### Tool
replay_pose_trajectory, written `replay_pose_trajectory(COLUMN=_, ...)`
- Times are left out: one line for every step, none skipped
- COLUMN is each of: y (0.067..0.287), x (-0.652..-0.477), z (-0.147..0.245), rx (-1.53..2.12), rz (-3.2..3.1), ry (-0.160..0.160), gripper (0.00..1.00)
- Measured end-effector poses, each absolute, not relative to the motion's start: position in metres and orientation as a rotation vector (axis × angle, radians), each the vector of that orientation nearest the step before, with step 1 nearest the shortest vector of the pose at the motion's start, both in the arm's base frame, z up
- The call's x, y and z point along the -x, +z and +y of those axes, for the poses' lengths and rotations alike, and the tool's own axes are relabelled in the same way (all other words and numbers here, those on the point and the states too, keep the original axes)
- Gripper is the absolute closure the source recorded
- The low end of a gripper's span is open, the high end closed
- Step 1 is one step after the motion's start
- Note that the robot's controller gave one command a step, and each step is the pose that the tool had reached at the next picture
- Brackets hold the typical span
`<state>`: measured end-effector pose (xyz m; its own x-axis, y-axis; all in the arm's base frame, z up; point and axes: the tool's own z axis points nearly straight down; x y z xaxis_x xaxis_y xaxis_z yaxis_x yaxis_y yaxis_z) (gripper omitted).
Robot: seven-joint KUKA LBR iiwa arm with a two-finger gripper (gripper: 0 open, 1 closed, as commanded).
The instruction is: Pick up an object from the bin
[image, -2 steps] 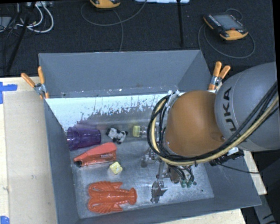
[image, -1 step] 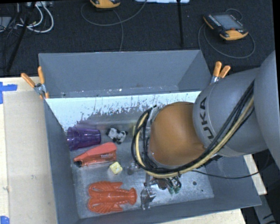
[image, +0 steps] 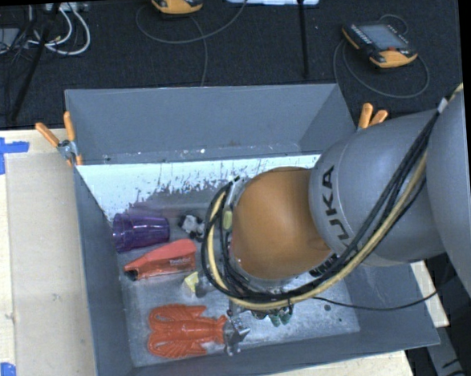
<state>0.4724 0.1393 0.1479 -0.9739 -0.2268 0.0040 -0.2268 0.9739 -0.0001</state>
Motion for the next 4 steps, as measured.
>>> replay_pose_trajectory(y=0.131, x=-0.471, z=0.148, rx=-0.399, rz=-3.115, ry=0.0, gripper=0.0)
replay_pose_trajectory(y=0.086, x=-0.474, z=0.157, rx=-0.927, rz=-3.016, ry=-0.001, gripper=0.0)
replay_pose_trajectory(y=0.074, x=-0.476, z=0.147, rx=-0.827, rz=-3.038, ry=0.001, gripper=1.0)
replay_pose_trajectory(y=0.074, x=-0.476, z=0.147, rx=-0.827, rz=-3.038, ry=0.001, gripper=1.0)
